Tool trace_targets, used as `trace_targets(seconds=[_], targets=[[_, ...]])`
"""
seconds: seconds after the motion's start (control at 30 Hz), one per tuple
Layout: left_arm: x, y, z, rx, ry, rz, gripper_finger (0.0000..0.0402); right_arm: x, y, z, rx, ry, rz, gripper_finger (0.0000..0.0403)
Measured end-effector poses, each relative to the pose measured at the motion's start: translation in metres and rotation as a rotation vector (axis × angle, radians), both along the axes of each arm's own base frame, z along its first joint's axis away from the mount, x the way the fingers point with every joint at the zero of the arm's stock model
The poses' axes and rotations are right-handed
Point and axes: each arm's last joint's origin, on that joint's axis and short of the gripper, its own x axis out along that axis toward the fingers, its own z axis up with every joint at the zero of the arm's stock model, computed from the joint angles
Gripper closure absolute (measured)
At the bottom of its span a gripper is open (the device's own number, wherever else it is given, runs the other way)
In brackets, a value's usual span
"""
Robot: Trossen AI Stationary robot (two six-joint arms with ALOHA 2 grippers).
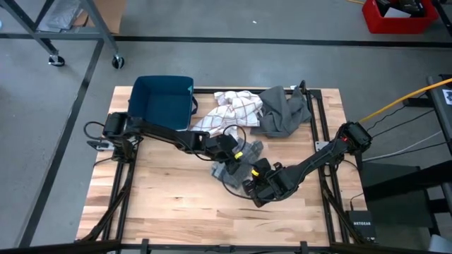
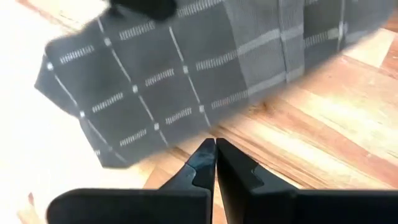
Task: Fold towel
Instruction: Fold the gray patterned towel
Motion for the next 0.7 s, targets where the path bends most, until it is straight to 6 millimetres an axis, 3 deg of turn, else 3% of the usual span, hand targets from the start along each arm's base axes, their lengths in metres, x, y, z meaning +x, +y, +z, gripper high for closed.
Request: trace_targets(seconds=[0.3, 0.7], targets=[[-0.008, 0.003, 0.007, 0.08, 0.036, 0.046, 0.0402, 0.002, 0.001, 0.001, -0.004, -0.029, -0.004, 0.0384], [0.002, 0.008, 0.022, 0.06, -0.148, 0.072, 0.0401, 0.036, 0.02, 0.014, 0.075, -0.355, 0.154, 0.0384]])
